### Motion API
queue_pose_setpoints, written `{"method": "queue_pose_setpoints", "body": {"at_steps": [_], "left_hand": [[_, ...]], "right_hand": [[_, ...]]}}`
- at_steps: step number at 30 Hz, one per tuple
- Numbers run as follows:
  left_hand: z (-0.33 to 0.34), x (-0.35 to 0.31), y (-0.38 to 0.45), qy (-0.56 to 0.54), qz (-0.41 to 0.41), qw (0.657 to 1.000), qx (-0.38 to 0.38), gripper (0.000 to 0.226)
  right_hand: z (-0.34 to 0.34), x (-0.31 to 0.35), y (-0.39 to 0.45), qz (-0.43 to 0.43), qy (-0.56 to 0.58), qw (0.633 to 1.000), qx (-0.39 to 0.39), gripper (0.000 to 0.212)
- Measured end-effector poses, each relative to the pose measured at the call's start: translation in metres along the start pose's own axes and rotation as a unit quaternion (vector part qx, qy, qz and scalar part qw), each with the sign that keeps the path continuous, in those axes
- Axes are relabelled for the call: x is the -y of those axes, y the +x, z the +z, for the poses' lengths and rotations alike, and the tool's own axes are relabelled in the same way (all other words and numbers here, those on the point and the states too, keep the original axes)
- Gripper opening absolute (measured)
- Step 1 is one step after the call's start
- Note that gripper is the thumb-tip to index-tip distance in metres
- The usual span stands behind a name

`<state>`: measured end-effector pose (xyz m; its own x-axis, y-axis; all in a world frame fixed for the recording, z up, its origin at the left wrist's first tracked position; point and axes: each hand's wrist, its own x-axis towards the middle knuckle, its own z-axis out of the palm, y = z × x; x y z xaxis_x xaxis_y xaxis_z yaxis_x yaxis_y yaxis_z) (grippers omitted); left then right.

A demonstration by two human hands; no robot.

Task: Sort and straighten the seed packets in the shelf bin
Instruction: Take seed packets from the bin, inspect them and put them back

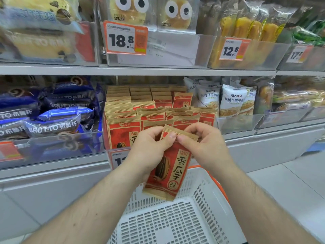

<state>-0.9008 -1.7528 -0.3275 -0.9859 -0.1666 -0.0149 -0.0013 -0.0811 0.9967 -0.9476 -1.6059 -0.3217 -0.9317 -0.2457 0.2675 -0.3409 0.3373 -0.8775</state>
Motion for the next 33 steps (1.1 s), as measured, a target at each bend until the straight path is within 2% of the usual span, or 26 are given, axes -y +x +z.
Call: {"method": "queue_pose_setpoints", "body": {"at_steps": [3, 8, 12, 15, 18, 21, 24, 28, 33], "left_hand": [[0.004, 0.003, 0.0, -0.096, -0.035, 0.995, -0.012, 0.019], [0.012, 0.006, -0.004, -0.199, -0.051, 0.979, -0.007, 0.032], [0.016, 0.01, -0.005, -0.22, -0.047, 0.974, -0.019, 0.035], [0.017, 0.012, -0.005, -0.213, -0.047, 0.976, -0.03, 0.035], [0.02, 0.014, -0.003, -0.199, -0.057, 0.978, -0.037, 0.036], [0.02, 0.013, -0.002, -0.187, -0.068, 0.979, -0.044, 0.037], [0.014, 0.008, 0.001, -0.184, -0.07, 0.979, -0.057, 0.034], [0.007, 0.003, 0.004, -0.196, -0.058, 0.977, -0.059, 0.033], [0.006, 0.005, 0.002, -0.184, -0.059, 0.981, -0.011, 0.029]], "right_hand": [[0.003, -0.006, -0.005, 0.05, 0.108, 0.992, -0.035, 0.01], [0.003, -0.006, -0.01, 0.073, 0.168, 0.981, -0.058, 0.029], [0.004, -0.003, -0.011, 0.119, 0.256, 0.957, -0.062, 0.028], [0.004, -0.002, -0.01, 0.132, 0.281, 0.949, -0.059, 0.025], [0.004, -0.003, -0.007, 0.148, 0.283, 0.946, -0.055, 0.024], [0.002, -0.008, -0.006, 0.14, 0.237, 0.96, -0.041, 0.029], [-0.003, -0.011, -0.007, 0.115, 0.186, 0.976, 0.011, 0.033], [-0.009, -0.012, -0.011, 0.082, 0.105, 0.989, 0.069, 0.023], [-0.011, -0.014, -0.012, 0.075, 0.105, 0.991, 0.03, 0.022]]}}
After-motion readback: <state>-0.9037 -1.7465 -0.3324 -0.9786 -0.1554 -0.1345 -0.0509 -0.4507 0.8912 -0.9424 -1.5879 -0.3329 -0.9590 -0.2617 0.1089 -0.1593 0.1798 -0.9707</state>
